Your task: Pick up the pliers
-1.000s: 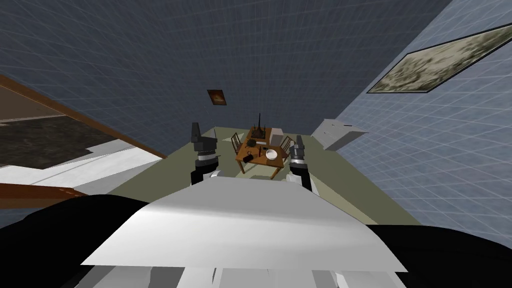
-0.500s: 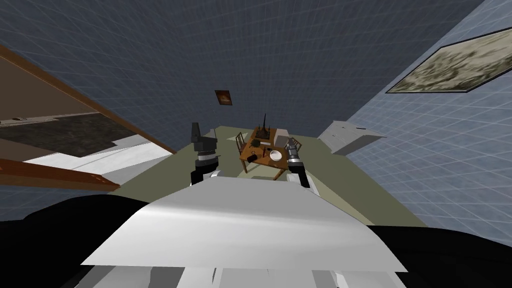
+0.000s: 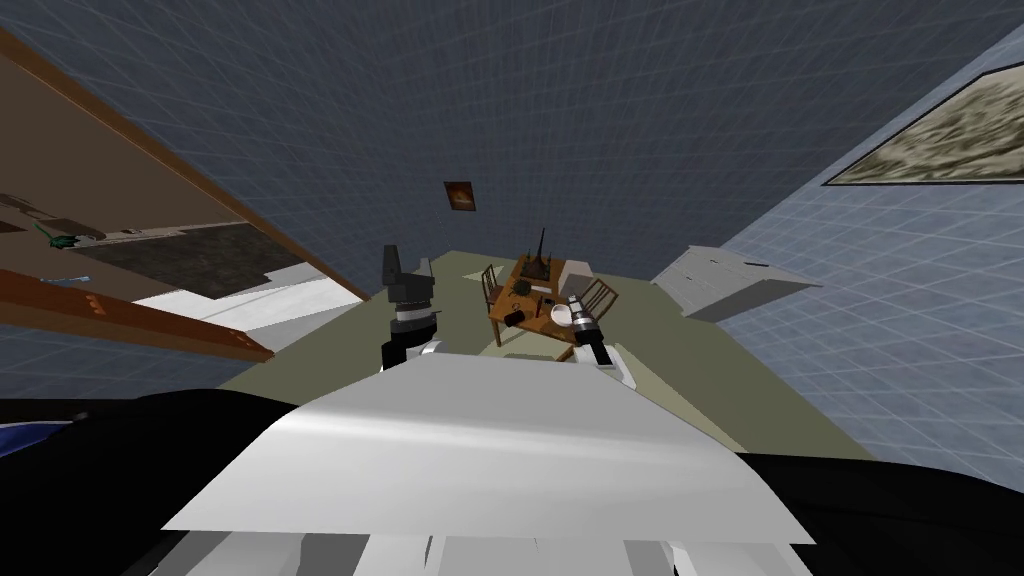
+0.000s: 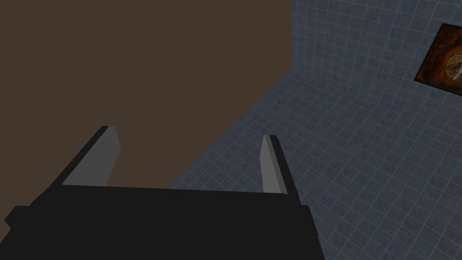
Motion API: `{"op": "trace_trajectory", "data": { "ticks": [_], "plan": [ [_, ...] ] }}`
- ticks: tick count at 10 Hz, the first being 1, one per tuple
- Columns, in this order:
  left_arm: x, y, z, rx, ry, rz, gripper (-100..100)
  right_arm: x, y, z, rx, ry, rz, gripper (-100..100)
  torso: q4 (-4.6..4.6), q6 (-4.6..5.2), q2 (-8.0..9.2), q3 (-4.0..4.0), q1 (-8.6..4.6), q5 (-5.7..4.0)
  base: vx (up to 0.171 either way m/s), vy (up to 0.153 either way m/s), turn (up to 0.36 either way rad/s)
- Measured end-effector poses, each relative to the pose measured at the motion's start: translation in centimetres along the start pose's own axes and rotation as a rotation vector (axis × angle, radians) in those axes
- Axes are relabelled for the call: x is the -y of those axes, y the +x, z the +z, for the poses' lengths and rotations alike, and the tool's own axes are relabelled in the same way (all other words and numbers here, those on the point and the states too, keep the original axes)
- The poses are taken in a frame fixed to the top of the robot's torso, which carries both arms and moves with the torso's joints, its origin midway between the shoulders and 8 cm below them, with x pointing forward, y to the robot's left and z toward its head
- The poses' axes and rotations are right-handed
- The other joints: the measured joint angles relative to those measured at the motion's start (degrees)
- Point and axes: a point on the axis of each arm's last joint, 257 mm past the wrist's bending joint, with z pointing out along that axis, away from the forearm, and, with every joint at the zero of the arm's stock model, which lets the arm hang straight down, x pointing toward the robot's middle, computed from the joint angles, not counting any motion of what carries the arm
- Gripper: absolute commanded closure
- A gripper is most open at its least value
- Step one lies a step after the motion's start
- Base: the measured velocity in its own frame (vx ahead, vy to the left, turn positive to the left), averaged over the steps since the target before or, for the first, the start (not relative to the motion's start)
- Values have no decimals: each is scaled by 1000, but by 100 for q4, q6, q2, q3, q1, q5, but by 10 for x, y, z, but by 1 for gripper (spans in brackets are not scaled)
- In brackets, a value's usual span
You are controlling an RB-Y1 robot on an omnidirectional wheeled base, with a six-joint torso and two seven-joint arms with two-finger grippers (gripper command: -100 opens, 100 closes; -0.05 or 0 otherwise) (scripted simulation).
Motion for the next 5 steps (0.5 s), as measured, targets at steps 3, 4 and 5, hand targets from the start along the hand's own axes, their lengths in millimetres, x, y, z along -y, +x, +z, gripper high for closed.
{"op": "trace_trajectory", "data": {
  "ticks": [3, 4, 5],
  "plan": [
    [0, 0, 0, 0, 0, 0, 0, 35, 9, 2, -60, 79, -109, -100, 1, 1, 6, 3, -12, -2, 19, 64, 38],
    [0, 0, 0, 0, 0, 0, 0, 42, 12, 3, -71, 96, -129, -100, 1, 2, 8, 4, -17, -3, 18, 70, 59],
    [0, 0, 0, 0, 0, 0, 0, 55, 15, 4, -89, 119, -163, -100, 1, 2, 7, 4, -13, -3, 63, 96, 97]
  ]
}}
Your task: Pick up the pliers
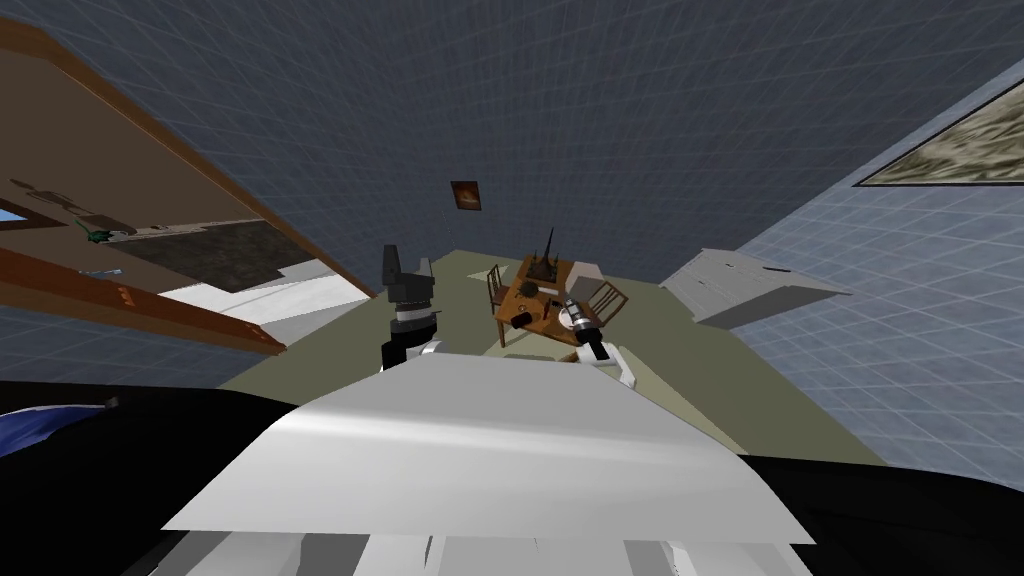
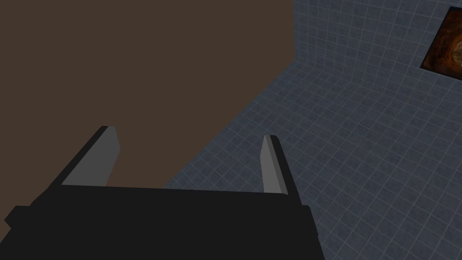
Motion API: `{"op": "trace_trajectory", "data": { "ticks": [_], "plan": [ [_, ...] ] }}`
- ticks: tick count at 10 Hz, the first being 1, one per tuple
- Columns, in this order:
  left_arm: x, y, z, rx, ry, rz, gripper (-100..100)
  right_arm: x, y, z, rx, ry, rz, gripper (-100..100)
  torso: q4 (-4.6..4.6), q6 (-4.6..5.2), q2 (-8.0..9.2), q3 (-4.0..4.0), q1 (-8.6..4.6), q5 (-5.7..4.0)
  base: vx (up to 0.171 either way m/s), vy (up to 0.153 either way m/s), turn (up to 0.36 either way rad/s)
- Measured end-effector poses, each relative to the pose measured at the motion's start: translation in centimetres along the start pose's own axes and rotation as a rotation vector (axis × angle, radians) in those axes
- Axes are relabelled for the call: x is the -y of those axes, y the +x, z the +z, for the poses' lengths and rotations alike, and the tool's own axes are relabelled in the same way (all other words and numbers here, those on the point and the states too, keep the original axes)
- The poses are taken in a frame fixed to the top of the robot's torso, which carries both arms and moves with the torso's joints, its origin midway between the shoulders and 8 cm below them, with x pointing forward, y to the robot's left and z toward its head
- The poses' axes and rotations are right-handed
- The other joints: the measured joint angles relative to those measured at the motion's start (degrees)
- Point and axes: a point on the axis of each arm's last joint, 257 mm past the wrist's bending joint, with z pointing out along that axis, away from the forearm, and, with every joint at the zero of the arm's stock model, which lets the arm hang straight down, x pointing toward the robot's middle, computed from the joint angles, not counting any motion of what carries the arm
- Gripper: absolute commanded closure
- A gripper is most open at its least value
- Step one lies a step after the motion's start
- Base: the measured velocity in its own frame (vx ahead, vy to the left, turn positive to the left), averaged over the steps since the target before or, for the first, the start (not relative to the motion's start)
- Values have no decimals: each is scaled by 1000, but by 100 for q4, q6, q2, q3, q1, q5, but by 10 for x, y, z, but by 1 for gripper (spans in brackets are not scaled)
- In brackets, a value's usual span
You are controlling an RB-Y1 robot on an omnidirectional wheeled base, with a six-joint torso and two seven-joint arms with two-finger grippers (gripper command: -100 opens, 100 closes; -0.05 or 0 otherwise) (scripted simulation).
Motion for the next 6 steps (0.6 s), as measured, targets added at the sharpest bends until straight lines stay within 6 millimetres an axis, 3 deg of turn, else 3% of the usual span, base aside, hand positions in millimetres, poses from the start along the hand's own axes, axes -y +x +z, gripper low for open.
{"op": "trace_trajectory", "data": {
  "ticks": [6],
  "plan": [
    [0, 0, 0, 0, 0, 0, 0, 69, 23, 4, -113, 143, -224, -100, -2, 1, -8, -4, 11, 3, 40, 91, 28]
  ]
}}
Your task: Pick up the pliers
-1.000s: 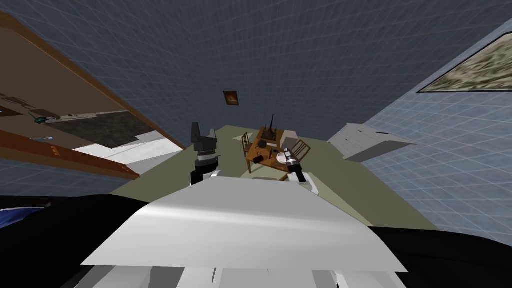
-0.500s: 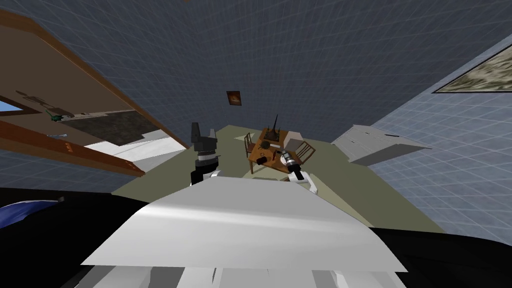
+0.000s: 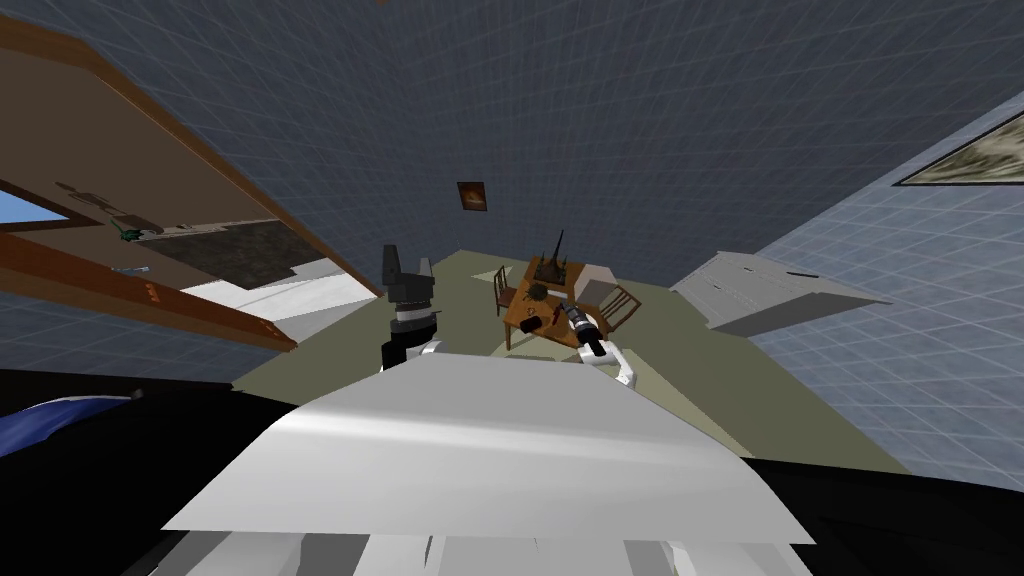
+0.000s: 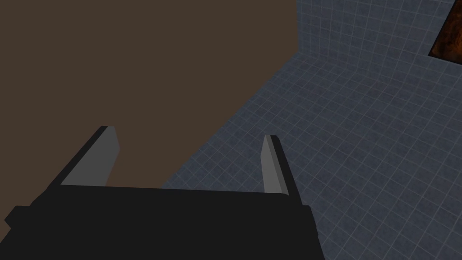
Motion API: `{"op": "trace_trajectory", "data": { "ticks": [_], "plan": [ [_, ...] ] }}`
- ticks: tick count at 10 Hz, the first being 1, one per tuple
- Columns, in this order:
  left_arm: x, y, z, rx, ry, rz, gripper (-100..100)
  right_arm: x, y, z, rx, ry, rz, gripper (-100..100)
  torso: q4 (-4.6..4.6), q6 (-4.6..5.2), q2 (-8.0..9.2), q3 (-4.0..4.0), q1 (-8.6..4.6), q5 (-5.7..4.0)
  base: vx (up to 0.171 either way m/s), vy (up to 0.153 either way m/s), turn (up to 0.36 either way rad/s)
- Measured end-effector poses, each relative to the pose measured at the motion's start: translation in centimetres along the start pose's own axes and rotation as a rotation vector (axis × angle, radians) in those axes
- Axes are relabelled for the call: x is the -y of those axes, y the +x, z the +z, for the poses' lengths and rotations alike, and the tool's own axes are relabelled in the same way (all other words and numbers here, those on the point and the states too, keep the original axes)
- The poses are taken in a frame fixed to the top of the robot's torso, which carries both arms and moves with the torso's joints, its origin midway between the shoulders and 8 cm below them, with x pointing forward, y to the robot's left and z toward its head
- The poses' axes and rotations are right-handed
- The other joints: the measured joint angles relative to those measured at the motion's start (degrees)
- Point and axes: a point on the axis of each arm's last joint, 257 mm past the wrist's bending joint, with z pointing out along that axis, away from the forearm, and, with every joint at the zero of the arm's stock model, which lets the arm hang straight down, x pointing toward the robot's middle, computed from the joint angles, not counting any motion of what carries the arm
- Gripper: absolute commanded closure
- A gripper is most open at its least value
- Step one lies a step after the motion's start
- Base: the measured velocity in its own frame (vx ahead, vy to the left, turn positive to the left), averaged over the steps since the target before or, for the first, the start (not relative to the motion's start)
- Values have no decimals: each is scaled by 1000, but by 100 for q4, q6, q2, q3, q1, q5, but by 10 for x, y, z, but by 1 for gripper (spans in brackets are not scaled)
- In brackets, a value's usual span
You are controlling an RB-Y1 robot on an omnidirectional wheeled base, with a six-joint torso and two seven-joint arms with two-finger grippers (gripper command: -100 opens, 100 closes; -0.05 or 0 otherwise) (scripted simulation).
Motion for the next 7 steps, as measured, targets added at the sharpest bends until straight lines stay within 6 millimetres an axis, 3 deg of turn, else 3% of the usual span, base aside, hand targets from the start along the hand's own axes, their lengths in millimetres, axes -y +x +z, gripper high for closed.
{"op": "trace_trajectory", "data": {
  "ticks": [7],
  "plan": [
    [0, 0, 0, 0, 0, 0, 0, 82, 28, 1, -122, 154, -245, -100, 0, 1, 0, 0, 0, 2, 55, 98, 4]
  ]
}}
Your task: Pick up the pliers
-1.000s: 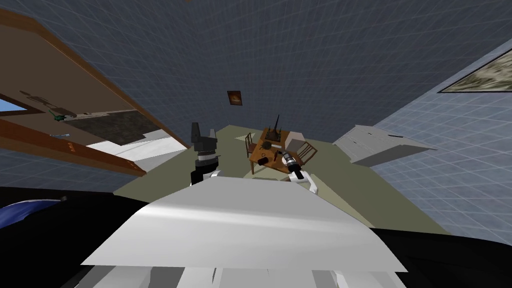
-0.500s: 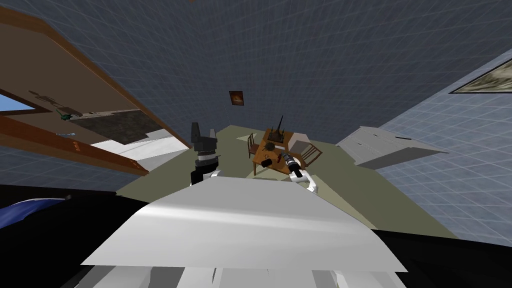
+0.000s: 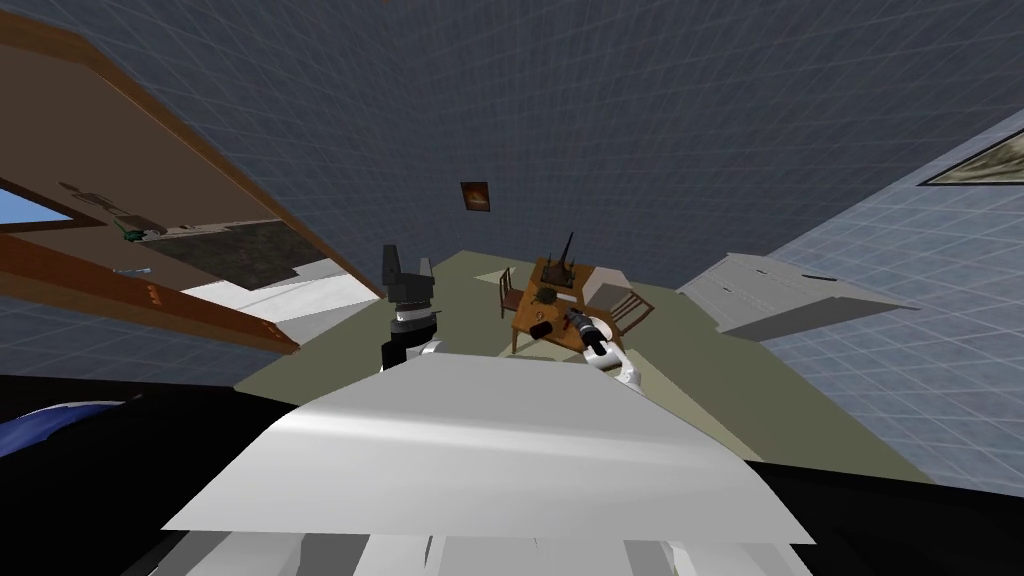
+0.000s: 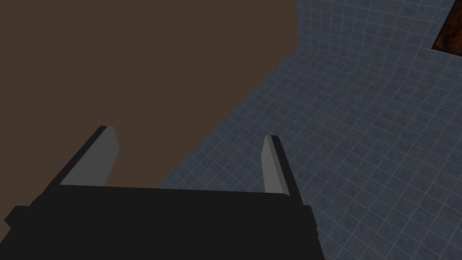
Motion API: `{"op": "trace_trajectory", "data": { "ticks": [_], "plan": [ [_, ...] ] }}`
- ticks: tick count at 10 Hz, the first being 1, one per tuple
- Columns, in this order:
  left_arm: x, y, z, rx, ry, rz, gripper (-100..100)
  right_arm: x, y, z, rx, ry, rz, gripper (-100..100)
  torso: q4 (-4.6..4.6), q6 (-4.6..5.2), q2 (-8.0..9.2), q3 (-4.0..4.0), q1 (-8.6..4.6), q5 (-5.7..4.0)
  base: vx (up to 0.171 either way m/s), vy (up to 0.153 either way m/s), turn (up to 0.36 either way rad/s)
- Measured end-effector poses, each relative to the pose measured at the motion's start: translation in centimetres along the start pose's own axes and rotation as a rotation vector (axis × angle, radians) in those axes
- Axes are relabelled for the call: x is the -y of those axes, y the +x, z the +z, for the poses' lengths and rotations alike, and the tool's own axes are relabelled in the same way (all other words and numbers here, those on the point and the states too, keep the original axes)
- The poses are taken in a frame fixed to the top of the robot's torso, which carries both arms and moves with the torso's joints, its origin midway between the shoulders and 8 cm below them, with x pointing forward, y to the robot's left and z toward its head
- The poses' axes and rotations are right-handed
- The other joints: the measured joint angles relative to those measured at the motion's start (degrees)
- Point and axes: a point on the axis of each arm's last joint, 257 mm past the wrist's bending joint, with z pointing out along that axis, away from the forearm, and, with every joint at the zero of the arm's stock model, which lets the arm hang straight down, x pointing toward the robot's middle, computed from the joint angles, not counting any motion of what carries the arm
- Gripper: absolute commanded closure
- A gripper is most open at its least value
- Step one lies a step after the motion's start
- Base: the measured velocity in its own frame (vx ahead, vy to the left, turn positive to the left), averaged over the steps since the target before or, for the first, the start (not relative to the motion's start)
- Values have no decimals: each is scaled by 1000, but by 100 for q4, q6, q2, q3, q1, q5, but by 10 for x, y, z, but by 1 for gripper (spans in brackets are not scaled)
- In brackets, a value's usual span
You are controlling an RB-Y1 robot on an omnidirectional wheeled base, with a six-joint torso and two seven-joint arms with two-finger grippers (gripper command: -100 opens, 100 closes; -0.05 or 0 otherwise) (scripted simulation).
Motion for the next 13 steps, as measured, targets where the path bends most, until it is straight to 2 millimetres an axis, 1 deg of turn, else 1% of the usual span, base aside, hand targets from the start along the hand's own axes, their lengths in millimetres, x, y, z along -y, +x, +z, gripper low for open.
{"op": "trace_trajectory", "data": {
  "ticks": [1, 4, 7, 9, 10, 11, 13],
  "plan": [
    [0, 0, 0, 0, 0, 0, 0, 10, 7, 2, -17, 22, -33, -100, -1, 0, -3, -2, -3, -2, 47, 66, -6],
    [0, 0, 0, 0, 0, 0, 0, 35, 19, 4, -57, 69, -105, -100, 0, 0, 2, 1, -12, -3, 48, 77, -15],
    [0, 0, 0, 0, 0, 0, 0, 80, 35, 4, -117, 139, -223, -100, -3, 1, -13, -7, 10, 2, 84, 127, -48],
    [0, 0, 0, 0, 0, 0, 0, 110, 41, 1, -160, 186, -309, -100, -3, 0, -14, -8, 14, 2, 86, 142, -45],
    [0, 0, 0, 0, 0, 0, 0, 122, 45, 2, -180, 207, -346, -100, -3, -1, -16, -9, 16, 3, 106, 189, -86],
    [0, 0, 0, 0, 0, 0, 0, 138, 46, 0, -205, 233, -398, -100, -5, 1, -21, -12, 30, 6, 77, 178, -81],
    [0, 0, 0, 0, 0, 0, 0, 157, 50, -8, -236, 265, -454, -100, -1, -1, -3, -2, 1, 2, 40, 68, -14]
  ]
}}
